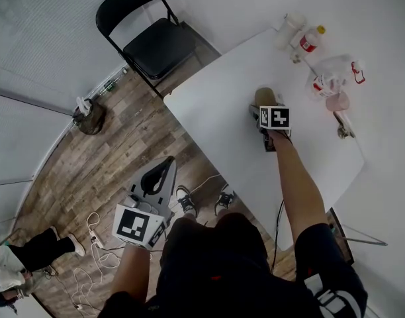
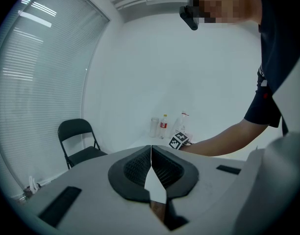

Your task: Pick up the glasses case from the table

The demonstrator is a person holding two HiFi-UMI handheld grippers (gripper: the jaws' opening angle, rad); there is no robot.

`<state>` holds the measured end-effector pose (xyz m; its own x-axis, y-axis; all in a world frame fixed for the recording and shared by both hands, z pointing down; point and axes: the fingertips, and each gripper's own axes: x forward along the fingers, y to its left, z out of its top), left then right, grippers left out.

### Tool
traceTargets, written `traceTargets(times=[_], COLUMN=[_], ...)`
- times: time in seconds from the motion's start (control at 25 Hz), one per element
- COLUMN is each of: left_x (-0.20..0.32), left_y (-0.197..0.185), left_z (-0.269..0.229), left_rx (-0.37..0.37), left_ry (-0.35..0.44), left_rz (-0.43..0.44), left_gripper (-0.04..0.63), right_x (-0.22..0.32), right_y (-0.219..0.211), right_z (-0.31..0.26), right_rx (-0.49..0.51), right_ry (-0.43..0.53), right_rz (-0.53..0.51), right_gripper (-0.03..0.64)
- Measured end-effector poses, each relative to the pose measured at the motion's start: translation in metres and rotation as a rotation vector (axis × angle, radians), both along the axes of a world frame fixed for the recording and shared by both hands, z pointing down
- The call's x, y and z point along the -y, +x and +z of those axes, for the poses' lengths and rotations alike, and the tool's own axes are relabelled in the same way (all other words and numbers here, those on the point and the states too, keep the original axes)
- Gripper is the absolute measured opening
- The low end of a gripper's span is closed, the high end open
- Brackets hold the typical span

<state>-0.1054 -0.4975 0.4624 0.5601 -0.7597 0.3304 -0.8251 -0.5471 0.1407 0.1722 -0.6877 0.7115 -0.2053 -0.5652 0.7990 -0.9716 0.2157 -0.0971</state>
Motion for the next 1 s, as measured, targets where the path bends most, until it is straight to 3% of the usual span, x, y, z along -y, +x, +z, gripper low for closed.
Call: traceTargets(times=[0.12, 0.28, 0.52, 0.8, 1.0], left_x=[-0.005, -0.01, -0.008, -0.01, -0.01], left_y=[-0.002, -0.01, -0.022, -0.022, -0.021], left_z=[-0.007, -0.019, -0.041, -0.08, -0.107], left_rx=[0.003, 0.002, -0.033, -0.072, -0.085], left_ry=[0.006, 0.029, 0.08, 0.156, 0.202], left_rz=[0.009, 0.02, 0.027, 0.051, 0.062], left_gripper=[0.023, 0.023, 0.023, 0.023, 0.023], right_x=[-0.007, -0.026, -0.063, -0.115, -0.152], right_y=[0.001, -0.014, -0.051, -0.078, -0.09], right_z=[-0.008, -0.045, -0.156, -0.27, -0.348], right_rx=[-0.007, 0.015, 0.147, 0.257, 0.234], right_ry=[0.024, 0.148, 0.37, 0.556, 0.726], right_rz=[-0.017, -0.063, -0.094, -0.105, -0.164], right_gripper=[0.388, 0.388, 0.388, 0.388, 0.388])
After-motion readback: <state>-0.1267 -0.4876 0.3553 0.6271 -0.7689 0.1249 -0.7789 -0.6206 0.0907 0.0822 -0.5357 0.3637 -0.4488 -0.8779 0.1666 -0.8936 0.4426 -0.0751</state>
